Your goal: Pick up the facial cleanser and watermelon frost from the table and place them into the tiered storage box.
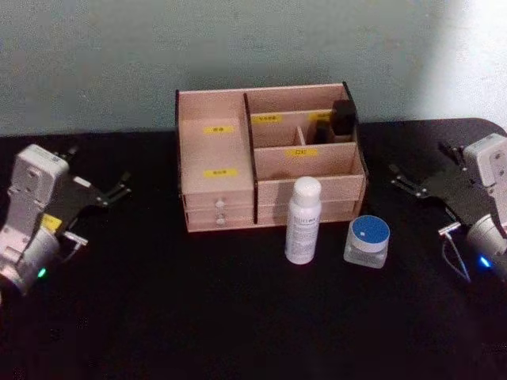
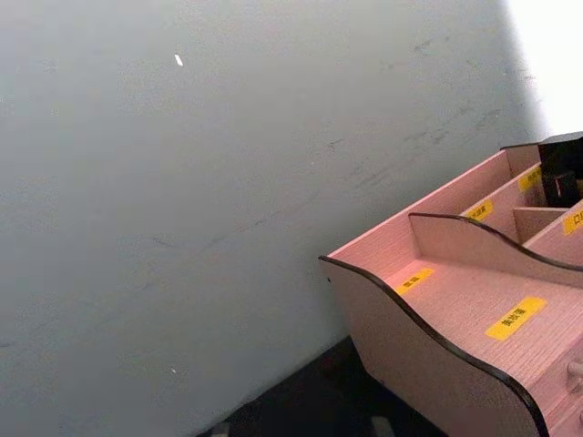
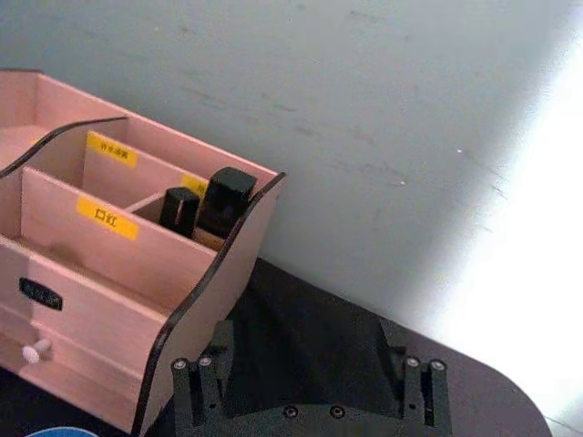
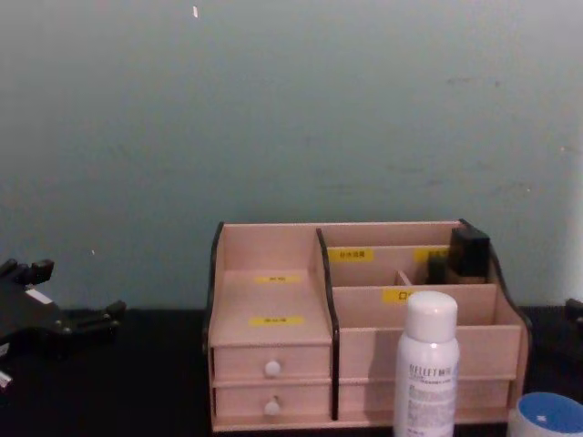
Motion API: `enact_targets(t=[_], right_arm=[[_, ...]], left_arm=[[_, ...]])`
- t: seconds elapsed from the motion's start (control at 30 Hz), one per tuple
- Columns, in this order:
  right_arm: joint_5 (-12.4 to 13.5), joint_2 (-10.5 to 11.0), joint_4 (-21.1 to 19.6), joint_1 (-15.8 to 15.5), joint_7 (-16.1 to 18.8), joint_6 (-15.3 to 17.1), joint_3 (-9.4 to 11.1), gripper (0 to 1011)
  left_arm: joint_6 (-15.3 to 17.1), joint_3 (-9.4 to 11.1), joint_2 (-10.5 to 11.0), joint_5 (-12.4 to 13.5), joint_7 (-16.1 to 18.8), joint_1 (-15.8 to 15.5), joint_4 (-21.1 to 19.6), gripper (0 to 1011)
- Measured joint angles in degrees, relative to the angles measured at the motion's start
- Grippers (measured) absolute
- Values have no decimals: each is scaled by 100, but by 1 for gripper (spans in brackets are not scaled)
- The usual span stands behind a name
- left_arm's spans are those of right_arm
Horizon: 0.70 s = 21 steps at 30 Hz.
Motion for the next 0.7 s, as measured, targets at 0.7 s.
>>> enact_targets(t=[0.7], right_arm=[[1018, 349, -1093, -859, 1168, -153, 715, 1003]], left_arm=[[0, 0, 0, 0, 0, 0, 0, 1001]])
